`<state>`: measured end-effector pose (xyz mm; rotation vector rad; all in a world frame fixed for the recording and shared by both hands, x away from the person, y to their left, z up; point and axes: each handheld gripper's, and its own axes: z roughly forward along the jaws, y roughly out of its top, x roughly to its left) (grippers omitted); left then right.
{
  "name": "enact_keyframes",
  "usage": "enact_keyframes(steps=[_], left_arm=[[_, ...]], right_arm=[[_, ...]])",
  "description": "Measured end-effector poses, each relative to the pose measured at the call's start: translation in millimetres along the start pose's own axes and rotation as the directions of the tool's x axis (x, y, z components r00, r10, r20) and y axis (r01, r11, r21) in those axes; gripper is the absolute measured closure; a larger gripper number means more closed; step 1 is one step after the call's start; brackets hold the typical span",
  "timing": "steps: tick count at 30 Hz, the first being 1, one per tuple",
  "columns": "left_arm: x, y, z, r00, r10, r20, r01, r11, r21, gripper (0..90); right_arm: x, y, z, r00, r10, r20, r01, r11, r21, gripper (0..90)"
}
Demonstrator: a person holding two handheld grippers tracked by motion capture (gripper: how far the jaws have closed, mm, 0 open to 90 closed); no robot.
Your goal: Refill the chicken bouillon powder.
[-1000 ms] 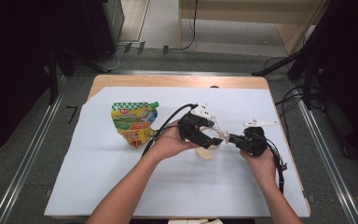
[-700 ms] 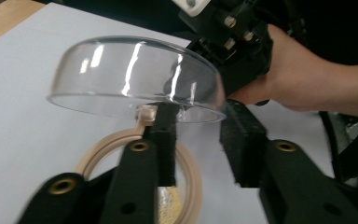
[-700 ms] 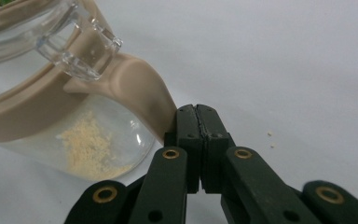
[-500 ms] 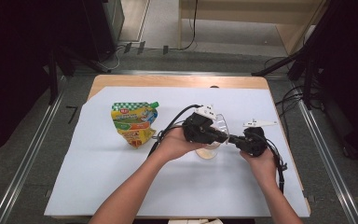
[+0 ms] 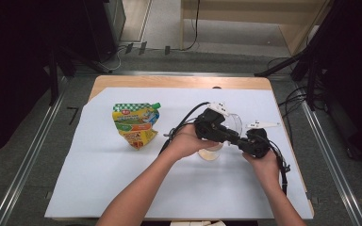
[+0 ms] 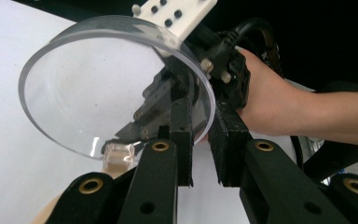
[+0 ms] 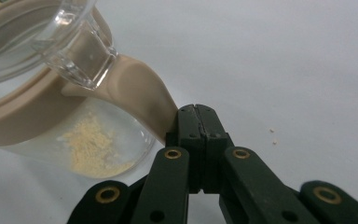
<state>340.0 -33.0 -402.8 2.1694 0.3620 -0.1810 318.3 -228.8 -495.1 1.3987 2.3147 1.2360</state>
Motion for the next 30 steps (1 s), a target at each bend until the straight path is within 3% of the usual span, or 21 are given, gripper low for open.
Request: enact_keyframes(steps=[5, 11, 18, 20, 24, 28, 30], left_arm=[[-0.2, 1.2, 0.8, 1.0000, -0.005, -0.004, 0.005, 0.9999, 0.013, 79.2], [-1.5, 1.2, -1.2, 0.9999, -0.010, -0.012, 0.010, 0.9997, 0.020, 70.0], [-2.2, -2.6, -11.7, 0.9996, -0.020, -0.019, 0.020, 0.9991, 0.037, 64.1], [-1.8, -5.6, -15.3, 0.9990, -0.041, -0.019, 0.042, 0.9984, 0.039, 63.8], [-5.3, -10.4, -23.8, 0.9992, -0.022, -0.035, 0.023, 0.9989, 0.041, 62.5], [-6.8, -17.9, -34.7, 0.9962, -0.054, -0.069, 0.056, 0.9978, 0.035, 55.5], [-4.2, -22.7, -39.5, 0.9942, -0.075, -0.077, 0.079, 0.9958, 0.047, 55.6]], right_arm=[[-0.4, -0.7, 1.0, 1.0000, -0.004, -0.001, 0.004, 1.0000, 0.007, 90.0], [-1.2, -0.4, -2.3, 0.9998, -0.019, 0.006, 0.019, 0.9998, 0.002, 89.2], [-0.9, -2.8, -13.3, 1.0000, 0.000, -0.005, 0.000, 0.9999, -0.016, 84.7], [2.0, -4.2, -18.2, 0.9999, 0.001, -0.011, -0.002, 0.9998, -0.022, 84.7], [10.6, -7.5, -29.4, 0.9994, -0.004, -0.034, 0.003, 0.9992, -0.041, 82.0], [19.8, -13.4, -37.8, 0.9985, -0.052, -0.019, 0.051, 0.9980, -0.037, 77.7], [22.3, -18.3, -40.1, 0.9981, -0.049, -0.037, 0.048, 0.9983, -0.033, 73.1]])
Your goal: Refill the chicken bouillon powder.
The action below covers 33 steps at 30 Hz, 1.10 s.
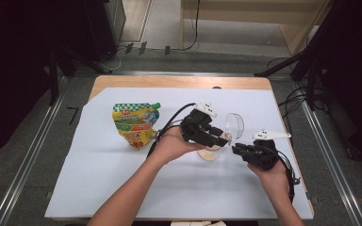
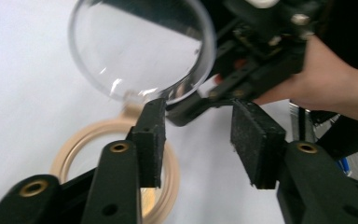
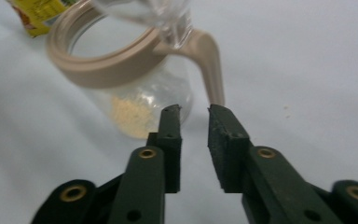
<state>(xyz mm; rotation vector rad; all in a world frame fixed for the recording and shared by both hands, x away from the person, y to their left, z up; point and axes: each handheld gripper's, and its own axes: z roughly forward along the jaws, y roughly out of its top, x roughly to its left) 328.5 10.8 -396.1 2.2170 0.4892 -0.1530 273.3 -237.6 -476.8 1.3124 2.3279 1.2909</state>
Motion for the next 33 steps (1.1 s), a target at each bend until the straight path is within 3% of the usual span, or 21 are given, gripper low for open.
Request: enact_keyframes(steps=[3, 8, 13, 17, 22, 26, 33], left_arm=[[3.4, -8.0, -7.5, 0.9997, -0.020, -0.013, 0.020, 0.9997, -0.013, 55.3], [6.9, -21.0, -17.1, 0.9990, -0.041, -0.016, 0.041, 0.9990, -0.017, 54.4], [12.7, -38.2, -22.5, 0.9964, -0.081, -0.024, 0.081, 0.9963, -0.029, 52.7], [15.2, -47.2, -26.3, 0.9948, -0.098, -0.029, 0.097, 0.9949, -0.028, 50.3], [14.2, -54.1, -35.9, 0.9954, -0.092, -0.026, 0.091, 0.9954, -0.030, 42.9], [15.1, -60.2, -46.4, 0.9929, -0.119, -0.009, 0.118, 0.9912, -0.060, 42.4], [15.2, -68.6, -63.0, 0.9934, -0.109, -0.035, 0.108, 0.9931, -0.046, 41.0]], right_arm=[[5.7, -5.9, -4.6, 0.9985, 0.024, -0.049, -0.024, 0.9996, -0.013, 66.9], [21.0, -10.4, -6.6, 0.9963, -0.045, -0.073, 0.043, 0.9985, -0.033, 58.9], [30.6, -11.6, 4.3, 0.9910, -0.062, -0.118, 0.060, 0.9980, -0.022, 52.9], [35.9, -11.9, 12.7, 0.9810, -0.050, -0.187, 0.054, 0.9984, 0.017, 51.1], [41.5, -11.1, 18.2, 0.9799, -0.064, -0.189, 0.070, 0.9972, 0.026, 46.1], [46.6, -10.9, 22.4, 0.9768, -0.085, -0.197, 0.093, 0.9950, 0.035, 46.1], [59.7, -10.7, 29.3, 0.9680, -0.126, -0.217, 0.139, 0.9893, 0.045, 45.9]])
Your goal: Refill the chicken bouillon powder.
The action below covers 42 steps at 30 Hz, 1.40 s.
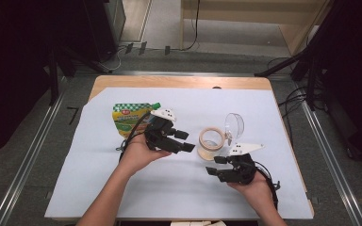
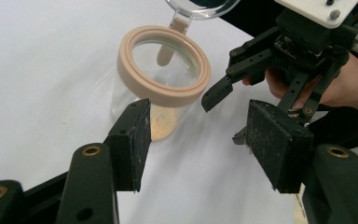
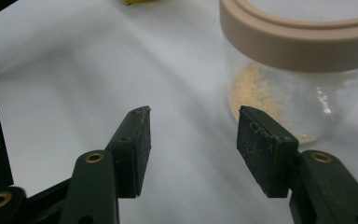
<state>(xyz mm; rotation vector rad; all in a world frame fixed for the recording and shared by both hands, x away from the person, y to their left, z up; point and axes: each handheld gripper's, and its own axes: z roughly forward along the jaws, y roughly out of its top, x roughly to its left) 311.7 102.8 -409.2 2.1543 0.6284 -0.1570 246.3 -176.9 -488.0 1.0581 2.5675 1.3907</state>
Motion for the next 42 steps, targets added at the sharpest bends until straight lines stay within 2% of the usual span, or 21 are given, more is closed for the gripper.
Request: enact_keyframes(steps=[18, 24, 30, 34, 37, 42], left_arm=[[19.0, -16.7, -42.4, 0.9975, -0.057, -0.041, 0.057, 0.9982, -0.019, 40.9], [24.0, -25.7, -59.9, 0.9943, -0.078, -0.073, 0.077, 0.9968, -0.020, 40.8], [29.2, -34.7, -79.2, 0.9894, -0.117, -0.085, 0.113, 0.9922, -0.052, 40.8], [31.5, -40.1, -89.5, 0.9864, -0.126, -0.105, 0.120, 0.9910, -0.058, 40.9], [31.8, -43.1, -98.6, 0.9863, -0.115, -0.118, 0.108, 0.9922, -0.062, 40.9], [34.7, -50.7, -118.7, 0.9803, -0.133, -0.146, 0.122, 0.9889, -0.084, 40.9]], right_arm=[[14.5, 2.4, 12.7, 0.9983, -0.048, -0.033, 0.049, 0.9984, 0.028, 45.5], [17.4, 5.7, 15.3, 0.9968, -0.064, -0.047, 0.065, 0.9978, 0.016, 45.0], [22.1, 7.4, 19.3, 0.9950, -0.076, -0.064, 0.078, 0.9967, 0.024, 44.8], [23.8, 8.6, 22.4, 0.9927, -0.094, -0.076, 0.096, 0.9950, 0.028, 44.8], [24.8, 9.4, 24.6, 0.9925, -0.094, -0.079, 0.097, 0.9947, 0.034, 44.8], [26.3, 10.0, 26.7, 0.9909, -0.108, -0.081, 0.111, 0.9931, 0.039, 44.8]])
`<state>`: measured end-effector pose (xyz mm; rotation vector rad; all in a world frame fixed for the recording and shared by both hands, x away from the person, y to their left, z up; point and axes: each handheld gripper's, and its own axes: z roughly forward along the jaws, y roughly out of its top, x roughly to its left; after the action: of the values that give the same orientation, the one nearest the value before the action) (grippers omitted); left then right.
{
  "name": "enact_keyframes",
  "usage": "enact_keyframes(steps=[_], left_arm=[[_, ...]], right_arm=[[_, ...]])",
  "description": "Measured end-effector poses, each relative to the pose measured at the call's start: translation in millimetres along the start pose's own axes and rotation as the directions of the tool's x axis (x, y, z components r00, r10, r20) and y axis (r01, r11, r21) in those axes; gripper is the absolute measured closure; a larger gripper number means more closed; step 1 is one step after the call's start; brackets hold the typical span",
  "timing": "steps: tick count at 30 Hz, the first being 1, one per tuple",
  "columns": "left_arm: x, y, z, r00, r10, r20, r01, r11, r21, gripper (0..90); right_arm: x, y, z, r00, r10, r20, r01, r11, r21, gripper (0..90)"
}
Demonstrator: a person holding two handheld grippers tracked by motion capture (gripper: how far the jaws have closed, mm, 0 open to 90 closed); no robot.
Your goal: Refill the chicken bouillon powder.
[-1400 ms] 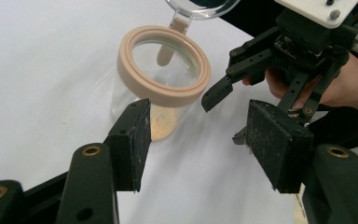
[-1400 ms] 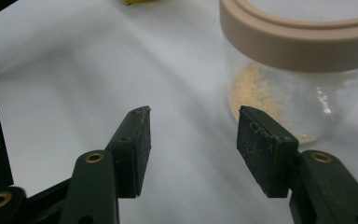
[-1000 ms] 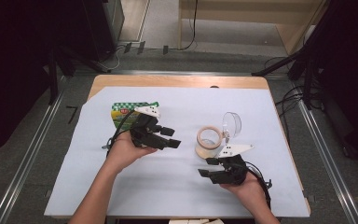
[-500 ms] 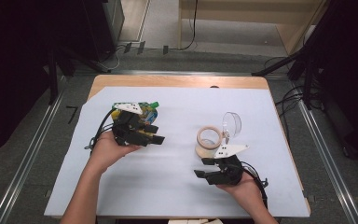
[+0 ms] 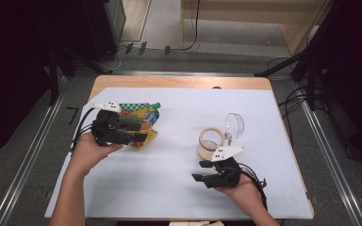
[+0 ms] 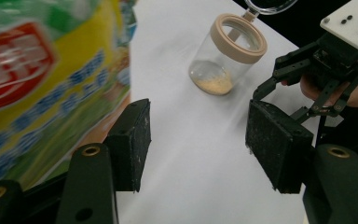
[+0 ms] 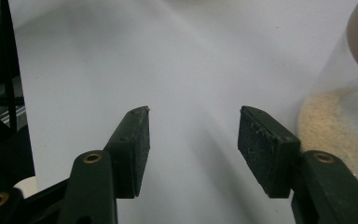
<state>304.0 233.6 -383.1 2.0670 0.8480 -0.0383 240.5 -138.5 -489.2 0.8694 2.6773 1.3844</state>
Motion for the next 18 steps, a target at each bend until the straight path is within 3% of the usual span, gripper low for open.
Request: enact_keyframes(steps=[4, 9, 18], left_arm=[[6.9, -5.4, -12.2, 0.9997, -0.023, -0.012, 0.022, 0.9995, -0.022, 41.8], [15.7, -13.0, -18.2, 0.9990, -0.034, -0.029, 0.034, 0.9994, 0.006, 42.0], [29.0, -26.4, -40.2, 0.9959, -0.078, -0.045, 0.077, 0.9968, -0.022, 42.4]], right_arm=[[0.9, 0.0, 3.1, 1.0000, -0.005, 0.001, 0.005, 0.9999, 0.015, 44.9], [1.7, 0.1, 7.2, 0.9999, -0.010, -0.003, 0.010, 0.9996, 0.027, 44.9], [2.1, 0.3, 8.2, 0.9999, -0.015, -0.008, 0.015, 0.9997, 0.021, 45.0]])
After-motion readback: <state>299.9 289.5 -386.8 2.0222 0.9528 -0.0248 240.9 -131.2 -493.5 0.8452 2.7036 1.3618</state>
